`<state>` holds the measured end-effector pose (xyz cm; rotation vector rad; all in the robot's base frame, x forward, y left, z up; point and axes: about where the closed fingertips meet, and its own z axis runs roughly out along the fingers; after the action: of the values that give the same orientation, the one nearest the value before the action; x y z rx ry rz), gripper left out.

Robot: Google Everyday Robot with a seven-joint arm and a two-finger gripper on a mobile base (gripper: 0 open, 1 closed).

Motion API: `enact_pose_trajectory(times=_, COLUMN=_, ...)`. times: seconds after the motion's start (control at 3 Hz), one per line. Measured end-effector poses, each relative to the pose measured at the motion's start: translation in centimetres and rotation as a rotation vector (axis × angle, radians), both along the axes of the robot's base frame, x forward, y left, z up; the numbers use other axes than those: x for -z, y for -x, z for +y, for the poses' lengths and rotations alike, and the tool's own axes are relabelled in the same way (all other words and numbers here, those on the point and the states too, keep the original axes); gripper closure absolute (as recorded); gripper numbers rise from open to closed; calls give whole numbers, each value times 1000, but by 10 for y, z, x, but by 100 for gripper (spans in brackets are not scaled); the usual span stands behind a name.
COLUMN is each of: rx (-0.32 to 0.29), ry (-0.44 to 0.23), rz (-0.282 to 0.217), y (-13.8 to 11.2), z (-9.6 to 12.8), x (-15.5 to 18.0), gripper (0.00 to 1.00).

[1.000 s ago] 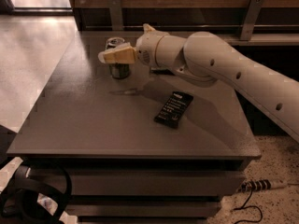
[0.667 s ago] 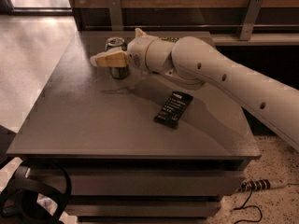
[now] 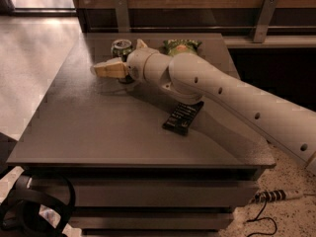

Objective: Place green can upright

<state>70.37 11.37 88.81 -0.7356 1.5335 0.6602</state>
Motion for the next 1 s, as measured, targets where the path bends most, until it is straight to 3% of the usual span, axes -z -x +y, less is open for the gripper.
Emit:
enact_pose_trajectory(times=0.33, rx=19, ry=-30, rz=-5, y=-5, z=7, x=16, gripper=0)
enact_pose_trajectory(times=0.67, rx=35, ry=-61, rz=-24, y=-6, z=14, x=24, gripper=16)
enact_pose_trajectory(times=1.0, rx=30, ry=-66, rz=-23, y=-5, z=19, x=22, gripper=41)
